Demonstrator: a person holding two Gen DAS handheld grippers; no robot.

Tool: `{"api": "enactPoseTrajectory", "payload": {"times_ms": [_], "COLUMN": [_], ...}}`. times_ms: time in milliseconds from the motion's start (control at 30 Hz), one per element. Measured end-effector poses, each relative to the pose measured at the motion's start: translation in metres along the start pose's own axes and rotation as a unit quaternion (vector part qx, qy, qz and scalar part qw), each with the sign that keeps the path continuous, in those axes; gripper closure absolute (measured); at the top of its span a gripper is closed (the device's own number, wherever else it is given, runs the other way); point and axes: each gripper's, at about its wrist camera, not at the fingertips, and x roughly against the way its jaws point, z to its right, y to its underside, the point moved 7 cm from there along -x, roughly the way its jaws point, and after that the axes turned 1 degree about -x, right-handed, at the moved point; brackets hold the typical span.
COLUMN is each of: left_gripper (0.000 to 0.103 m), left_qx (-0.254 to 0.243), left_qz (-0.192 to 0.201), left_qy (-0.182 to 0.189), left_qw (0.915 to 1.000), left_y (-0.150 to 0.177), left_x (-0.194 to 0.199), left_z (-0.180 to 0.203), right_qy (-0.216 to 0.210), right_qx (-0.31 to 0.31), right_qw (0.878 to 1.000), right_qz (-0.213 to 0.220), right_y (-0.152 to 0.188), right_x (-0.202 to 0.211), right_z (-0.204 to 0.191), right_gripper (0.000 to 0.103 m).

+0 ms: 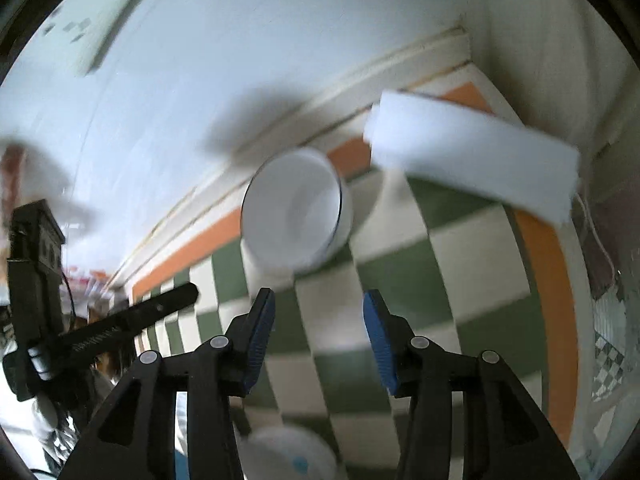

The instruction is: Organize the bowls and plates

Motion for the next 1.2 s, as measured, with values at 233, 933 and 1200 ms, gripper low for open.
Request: {"api": "enactPoseTrajectory", "payload": {"times_ms": [233, 933, 1200], "left_gripper": [0.079, 0.084, 0.084], "left_qx": [-0.006, -0.058, -0.075], "left_qz": [-0.045, -0.004, 0.027], "left_qy": [-0.006, -0.007, 0.01], "left_qw": [0.9989, 0.9983, 0.9967], "left_y": [-0.034, -0.023, 0.023], "left_x": [-0.056, -0.023, 0.032], "left_z": [0.008, 0.029, 0.035], "right_qy": [0.024, 0.056, 0.05], "right_qx": [-0.003, 0.024, 0.049], "right_qw": [0.999, 0.998, 0.998], "right_qz": [-0.031, -0.029, 0.007], "right_y": [-0.038, -0.031, 0.014], "right_x": [-0.054, -0.062, 0.001], "right_z": [0.005, -0.015, -0.041], "right_gripper": [0.054, 0.09, 0.09]}}
